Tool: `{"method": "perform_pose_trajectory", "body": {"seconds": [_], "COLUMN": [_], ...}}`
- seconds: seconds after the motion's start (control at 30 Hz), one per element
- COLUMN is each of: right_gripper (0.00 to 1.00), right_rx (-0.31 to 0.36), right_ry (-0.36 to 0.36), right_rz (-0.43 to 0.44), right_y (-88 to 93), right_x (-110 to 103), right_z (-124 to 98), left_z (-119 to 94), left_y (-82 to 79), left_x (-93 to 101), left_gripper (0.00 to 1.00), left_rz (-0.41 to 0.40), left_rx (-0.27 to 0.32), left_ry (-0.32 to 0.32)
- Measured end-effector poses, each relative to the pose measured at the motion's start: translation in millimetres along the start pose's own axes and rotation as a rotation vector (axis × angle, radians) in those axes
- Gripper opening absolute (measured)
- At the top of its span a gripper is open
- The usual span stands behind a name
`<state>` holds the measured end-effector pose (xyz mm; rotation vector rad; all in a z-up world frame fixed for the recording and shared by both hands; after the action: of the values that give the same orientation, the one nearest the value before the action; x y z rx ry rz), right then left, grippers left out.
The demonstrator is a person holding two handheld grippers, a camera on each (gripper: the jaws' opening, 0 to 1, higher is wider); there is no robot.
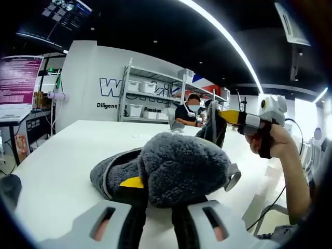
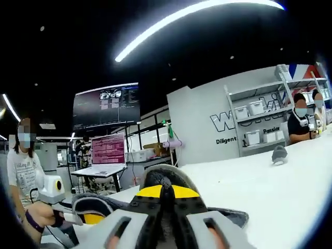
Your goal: Fold the towel on the table until its edges align and the towel forms a compact rectangular stack.
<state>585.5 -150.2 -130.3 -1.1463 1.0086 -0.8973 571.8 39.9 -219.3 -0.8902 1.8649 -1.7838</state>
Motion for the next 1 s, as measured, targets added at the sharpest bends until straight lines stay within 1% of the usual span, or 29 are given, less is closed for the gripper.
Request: {"method": "perform_pose_trajectory", "body": {"seconds": [0.27, 0.5, 0.63, 0.8, 0.9, 0.93, 1.0], "right_gripper": [0.05, 0.05, 0.05, 0.05, 0.05, 0.05, 0.05], "right_rx": [0.050, 0.073, 0.083, 0.084, 0.086, 0.088, 0.078], "right_ry": [0.096, 0.151, 0.199, 0.264, 0.320, 0.358, 0.382], "right_rz": [0.012, 0.033, 0.045, 0.063, 0.062, 0.070, 0.076], "right_y": [-6.6, -6.2, -5.4, 0.5, 5.2, 7.4, 14.0], "right_x": [21.7, 34.9, 46.6, 63.3, 76.1, 83.6, 93.6], "right_z": [-9.5, -15.1, -18.7, -23.4, -26.8, -28.8, -31.1], "left_z": [0.3, 2.5, 3.7, 3.3, 3.5, 3.8, 4.2], "left_y": [0.2, -1.5, -1.9, -2.1, -2.1, -2.1, -2.3], "left_x": [1.6, 3.8, 5.3, 3.8, 3.6, 3.7, 4.0], "left_gripper": [0.18, 0.18, 0.18, 0.18, 0.18, 0.18, 0.18], "left_rz": [0.003, 0.009, 0.012, 0.014, 0.014, 0.014, 0.015], "left_rx": [-0.002, -0.005, -0.006, -0.010, -0.011, -0.012, -0.012], "left_ry": [0.000, 0.006, 0.011, 0.007, 0.007, 0.007, 0.007]}}
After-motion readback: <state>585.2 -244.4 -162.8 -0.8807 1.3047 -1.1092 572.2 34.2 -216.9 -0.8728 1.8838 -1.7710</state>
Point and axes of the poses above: the point that each gripper's makers call its tool centre point, and the gripper's own axes: z roughly forward along the fingers, x roughly to its right, y roughly out of its underside, the point moved 1 cm from there along -z, roughly backward along the fingers, and after that the axes turned 11 degrees about y, right-handed, at the moved point
